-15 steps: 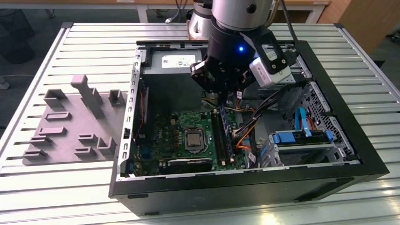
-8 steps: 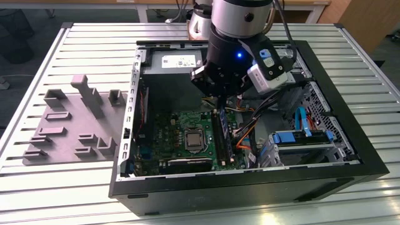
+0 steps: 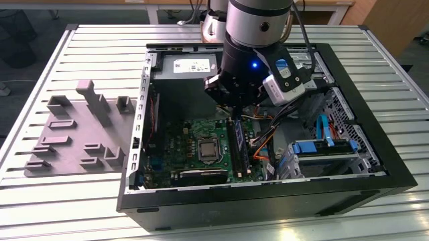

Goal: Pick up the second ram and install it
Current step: 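Insert the second ram into the second slot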

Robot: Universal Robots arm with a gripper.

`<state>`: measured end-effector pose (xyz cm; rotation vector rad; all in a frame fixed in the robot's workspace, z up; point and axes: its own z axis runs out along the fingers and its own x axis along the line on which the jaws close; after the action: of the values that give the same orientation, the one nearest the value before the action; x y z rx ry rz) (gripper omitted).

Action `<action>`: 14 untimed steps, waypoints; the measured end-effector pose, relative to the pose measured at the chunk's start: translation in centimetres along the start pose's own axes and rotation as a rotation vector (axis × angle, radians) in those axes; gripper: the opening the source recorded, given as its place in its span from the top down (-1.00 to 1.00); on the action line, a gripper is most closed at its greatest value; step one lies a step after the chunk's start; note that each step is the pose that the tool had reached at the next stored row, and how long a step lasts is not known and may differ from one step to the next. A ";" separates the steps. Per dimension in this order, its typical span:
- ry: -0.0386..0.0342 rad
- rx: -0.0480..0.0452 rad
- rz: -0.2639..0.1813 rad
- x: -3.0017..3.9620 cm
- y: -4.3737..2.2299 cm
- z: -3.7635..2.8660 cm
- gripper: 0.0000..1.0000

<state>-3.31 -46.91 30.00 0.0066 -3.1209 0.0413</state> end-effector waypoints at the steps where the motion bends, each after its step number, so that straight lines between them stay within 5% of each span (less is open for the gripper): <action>1: 0.0000 0.0001 0.000 0.00 0.00 0.01 0.72; 14: 0.0001 0.0000 0.001 -0.01 -0.05 0.47 0.72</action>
<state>-3.31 -46.97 29.53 0.0048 -3.1208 0.0413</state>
